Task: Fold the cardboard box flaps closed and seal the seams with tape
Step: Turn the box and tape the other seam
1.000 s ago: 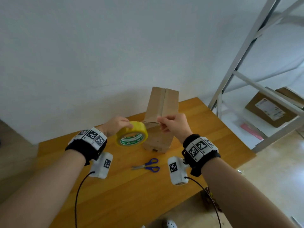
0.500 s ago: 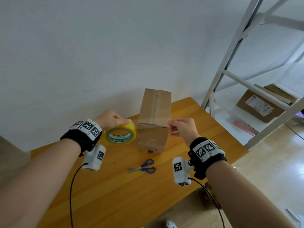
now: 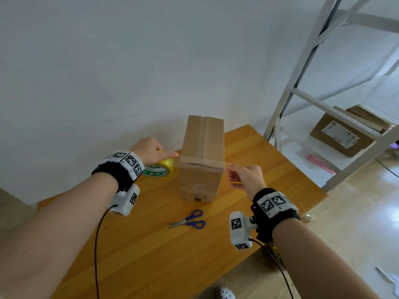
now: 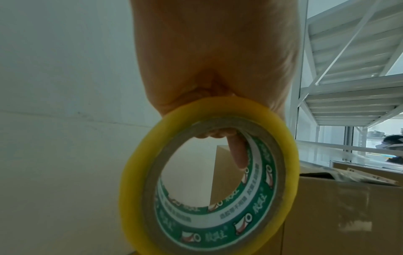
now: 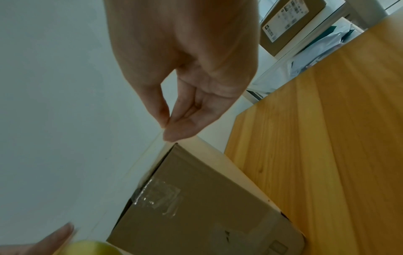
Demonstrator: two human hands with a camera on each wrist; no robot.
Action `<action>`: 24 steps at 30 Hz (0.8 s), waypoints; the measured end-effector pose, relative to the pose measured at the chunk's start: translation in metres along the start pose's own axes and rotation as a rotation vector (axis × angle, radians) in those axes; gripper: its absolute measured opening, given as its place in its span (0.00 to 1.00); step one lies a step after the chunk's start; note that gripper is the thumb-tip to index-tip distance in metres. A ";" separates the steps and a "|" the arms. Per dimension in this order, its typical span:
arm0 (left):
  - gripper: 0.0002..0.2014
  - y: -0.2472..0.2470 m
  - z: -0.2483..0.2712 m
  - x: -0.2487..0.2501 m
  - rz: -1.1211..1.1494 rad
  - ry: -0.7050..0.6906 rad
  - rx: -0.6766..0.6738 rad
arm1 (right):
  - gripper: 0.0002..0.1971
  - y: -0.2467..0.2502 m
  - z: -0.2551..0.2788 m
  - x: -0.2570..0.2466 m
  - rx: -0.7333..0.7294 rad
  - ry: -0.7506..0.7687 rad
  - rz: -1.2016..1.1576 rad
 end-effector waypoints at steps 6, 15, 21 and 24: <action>0.29 -0.006 -0.009 0.005 -0.007 -0.006 -0.007 | 0.12 0.006 -0.010 -0.005 0.040 -0.008 0.028; 0.30 -0.017 -0.016 0.000 -0.020 0.001 -0.026 | 0.16 0.005 -0.015 0.000 0.060 0.010 0.108; 0.30 -0.018 -0.019 0.000 -0.009 -0.015 -0.010 | 0.18 0.007 -0.018 0.005 0.084 0.002 0.106; 0.30 -0.018 -0.020 0.000 0.000 -0.025 -0.014 | 0.20 0.007 -0.019 0.006 0.088 -0.002 0.105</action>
Point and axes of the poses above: each hand's wrist, its own z-axis away from the middle knuckle, its own y-axis out of the back of the hand, x = y × z, the point moved 9 cm from there along -z, towards the middle knuckle, and after that the axes turned 7 degrees about -z, right-handed, at the moved point
